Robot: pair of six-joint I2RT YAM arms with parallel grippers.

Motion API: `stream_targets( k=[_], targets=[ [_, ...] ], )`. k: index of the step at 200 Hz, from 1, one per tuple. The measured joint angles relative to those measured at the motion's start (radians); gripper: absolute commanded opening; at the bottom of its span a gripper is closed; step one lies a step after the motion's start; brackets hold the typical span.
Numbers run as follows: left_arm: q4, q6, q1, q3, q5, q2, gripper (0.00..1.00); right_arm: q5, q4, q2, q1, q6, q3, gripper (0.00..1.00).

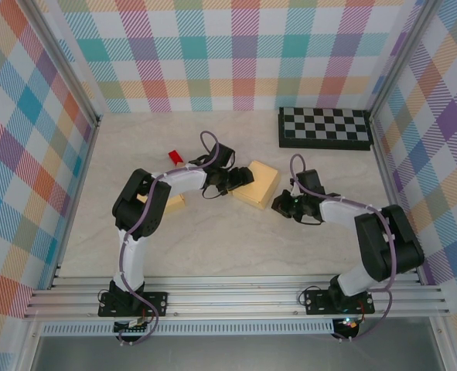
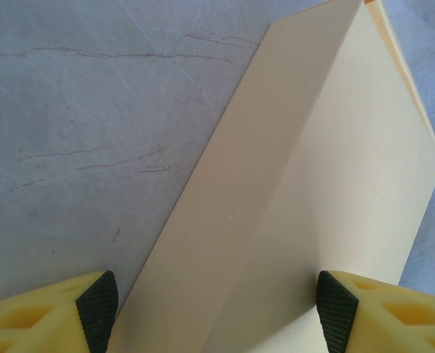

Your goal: Fold the paper box

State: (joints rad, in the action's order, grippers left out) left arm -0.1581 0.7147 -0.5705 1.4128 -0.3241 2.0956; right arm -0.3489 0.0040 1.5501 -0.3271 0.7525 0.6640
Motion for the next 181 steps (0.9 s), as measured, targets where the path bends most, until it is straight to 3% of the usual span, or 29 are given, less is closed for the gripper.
stream_targets(
  k=[84,181],
  targets=[
    [0.049,0.066,-0.008,-0.036,-0.002,-0.007,0.73,-0.034,0.157,0.146,-0.066,0.131,0.028,0.07],
    [0.271,0.309,-0.057,-0.193,0.19,-0.069,0.71,-0.019,0.279,0.192,-0.105,0.36,0.024,0.04]
  ],
)
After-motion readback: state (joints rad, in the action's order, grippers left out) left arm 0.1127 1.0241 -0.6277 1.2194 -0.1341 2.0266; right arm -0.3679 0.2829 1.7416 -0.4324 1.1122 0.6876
